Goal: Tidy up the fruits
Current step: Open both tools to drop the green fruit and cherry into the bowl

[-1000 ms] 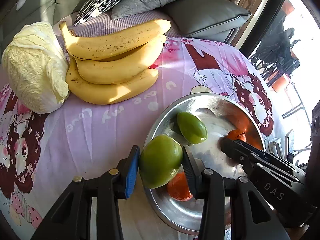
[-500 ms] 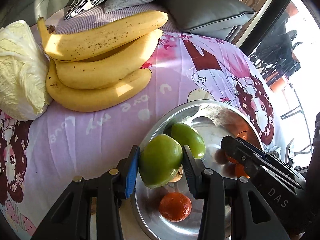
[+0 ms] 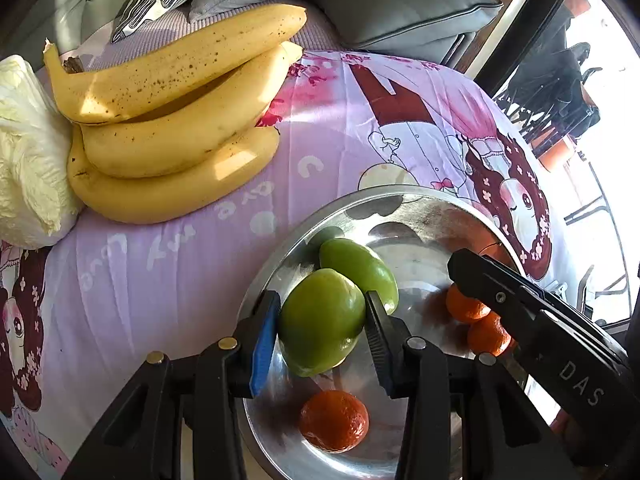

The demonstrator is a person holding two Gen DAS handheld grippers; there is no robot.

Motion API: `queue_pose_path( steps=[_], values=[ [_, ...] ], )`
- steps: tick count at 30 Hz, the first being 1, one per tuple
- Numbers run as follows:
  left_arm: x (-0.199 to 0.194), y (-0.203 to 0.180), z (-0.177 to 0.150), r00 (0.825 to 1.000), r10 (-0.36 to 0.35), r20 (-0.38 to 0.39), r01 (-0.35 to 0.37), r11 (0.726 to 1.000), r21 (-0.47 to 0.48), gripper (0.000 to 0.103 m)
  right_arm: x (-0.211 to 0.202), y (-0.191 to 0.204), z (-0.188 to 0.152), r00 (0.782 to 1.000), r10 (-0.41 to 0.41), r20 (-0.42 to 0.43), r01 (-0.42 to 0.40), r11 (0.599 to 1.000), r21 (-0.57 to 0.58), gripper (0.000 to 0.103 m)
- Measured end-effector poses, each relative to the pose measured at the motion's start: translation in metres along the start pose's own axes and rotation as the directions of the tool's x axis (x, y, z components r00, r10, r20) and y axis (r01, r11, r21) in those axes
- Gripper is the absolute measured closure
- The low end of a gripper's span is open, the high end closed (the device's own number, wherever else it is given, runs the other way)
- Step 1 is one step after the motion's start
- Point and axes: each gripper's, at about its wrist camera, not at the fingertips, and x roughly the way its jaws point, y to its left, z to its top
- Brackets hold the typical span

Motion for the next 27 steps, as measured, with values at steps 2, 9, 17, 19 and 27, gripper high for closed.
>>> queue_pose_path(
  steps=[2, 9, 17, 19, 27],
  values=[
    [0.000, 0.000, 0.000, 1.000, 0.001, 0.000, -0.001, 1.000, -0.001, 0.059, 0.003, 0.002, -0.001, 1.000, -0.001, -0.010, 0.001, 1.000, -0.009, 0.072],
    [0.004, -0.002, -0.002, 1.000, 0.011, -0.013, -0.010, 1.000, 0.001, 0.059, 0.008, 0.004, -0.003, 1.000, 0.002, -0.026, -0.002, 1.000, -0.018, 0.072],
    [0.007, -0.002, -0.005, 0.999, 0.020, -0.026, -0.020, 1.000, 0.006, 0.059, 0.013, 0.005, -0.005, 0.999, -0.002, -0.046, 0.001, 1.000, -0.023, 0.072],
    [0.010, -0.003, -0.005, 0.999, 0.021, -0.039, -0.021, 1.000, 0.006, 0.059, 0.015, 0.005, -0.006, 0.998, -0.005, -0.056, 0.004, 1.000, -0.027, 0.072],
    [0.010, -0.004, -0.006, 0.999, 0.032, -0.040, -0.032, 0.999, 0.009, 0.060, 0.016, 0.008, -0.007, 0.998, -0.002, -0.064, 0.000, 0.999, -0.037, 0.072]
  ],
)
